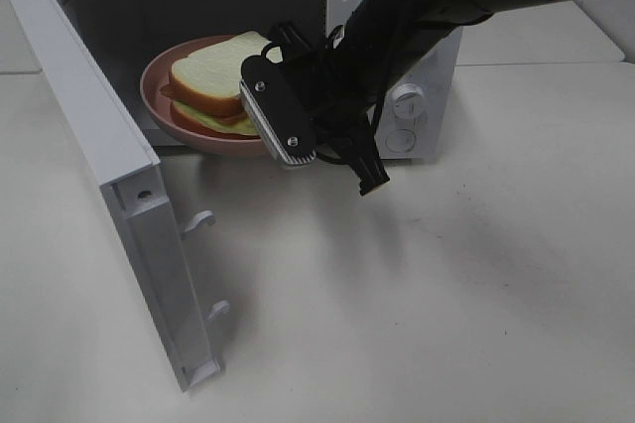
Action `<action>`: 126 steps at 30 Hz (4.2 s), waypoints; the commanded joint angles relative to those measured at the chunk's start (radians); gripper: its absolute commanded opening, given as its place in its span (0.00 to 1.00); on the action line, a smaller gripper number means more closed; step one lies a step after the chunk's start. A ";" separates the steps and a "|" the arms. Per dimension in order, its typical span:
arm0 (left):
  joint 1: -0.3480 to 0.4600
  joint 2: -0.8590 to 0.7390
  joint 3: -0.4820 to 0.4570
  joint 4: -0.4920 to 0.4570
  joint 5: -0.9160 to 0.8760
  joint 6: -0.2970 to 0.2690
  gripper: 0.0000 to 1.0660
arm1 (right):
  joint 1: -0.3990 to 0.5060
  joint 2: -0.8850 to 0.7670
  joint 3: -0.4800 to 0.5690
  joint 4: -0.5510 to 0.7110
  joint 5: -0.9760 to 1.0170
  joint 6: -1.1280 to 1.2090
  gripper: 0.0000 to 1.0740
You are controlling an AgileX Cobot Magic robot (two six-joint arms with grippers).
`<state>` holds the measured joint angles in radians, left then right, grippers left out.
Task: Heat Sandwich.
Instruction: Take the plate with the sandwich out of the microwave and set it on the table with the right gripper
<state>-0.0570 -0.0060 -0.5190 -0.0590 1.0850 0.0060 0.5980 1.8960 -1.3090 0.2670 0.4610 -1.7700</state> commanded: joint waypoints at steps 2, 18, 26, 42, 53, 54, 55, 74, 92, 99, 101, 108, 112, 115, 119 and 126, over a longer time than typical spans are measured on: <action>0.002 -0.015 0.003 -0.001 -0.011 -0.006 0.92 | -0.010 -0.069 0.057 0.018 -0.068 -0.004 0.00; 0.002 -0.015 0.003 -0.001 -0.011 -0.006 0.92 | -0.010 -0.274 0.302 0.085 -0.131 -0.066 0.00; 0.002 -0.015 0.003 -0.001 -0.011 -0.006 0.92 | -0.010 -0.376 0.411 0.081 -0.131 -0.066 0.00; 0.002 -0.015 0.003 -0.001 -0.011 -0.006 0.92 | -0.010 -0.656 0.617 -0.080 -0.074 0.123 0.00; 0.002 -0.015 0.003 -0.001 -0.011 -0.006 0.92 | -0.010 -0.850 0.745 -0.135 -0.017 0.211 0.00; 0.002 -0.015 0.003 -0.001 -0.011 -0.006 0.92 | -0.010 -0.850 0.745 -0.135 -0.017 0.211 0.00; 0.002 -0.015 0.003 -0.001 -0.011 -0.006 0.92 | -0.010 -0.862 0.755 -0.141 -0.015 0.219 0.00; 0.002 -0.015 0.003 -0.001 -0.011 -0.006 0.92 | -0.010 -1.102 0.856 -0.267 0.129 0.405 0.00; 0.002 -0.015 0.003 -0.001 -0.011 -0.006 0.92 | -0.010 -1.150 0.856 -0.550 0.198 0.842 0.00; 0.002 -0.015 0.003 -0.001 -0.011 -0.006 0.92 | -0.010 -1.150 0.855 -0.661 0.226 0.993 0.00; 0.002 -0.015 0.003 -0.001 -0.011 -0.006 0.92 | -0.010 -1.150 0.843 -0.698 0.251 1.064 0.00; 0.002 -0.015 0.003 -0.001 -0.011 -0.006 0.92 | -0.010 -1.150 0.812 -0.779 0.331 1.226 0.00; 0.002 -0.015 0.003 -0.001 -0.011 -0.006 0.92 | -0.010 -1.150 0.785 -0.816 0.401 1.319 0.00; 0.002 -0.015 0.003 -0.001 -0.011 -0.006 0.92 | -0.010 -1.150 0.772 -0.816 0.434 1.353 0.00; 0.002 -0.015 0.003 -0.001 -0.011 -0.006 0.92 | -0.010 -1.148 0.766 -0.824 0.472 1.408 0.00; 0.002 -0.015 0.003 -0.001 -0.011 -0.006 0.92 | -0.010 -1.148 0.766 -0.869 0.521 1.549 0.00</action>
<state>-0.0570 -0.0060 -0.5190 -0.0590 1.0850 0.0060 0.5930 0.7530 -0.5310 -0.5600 0.9860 -0.2430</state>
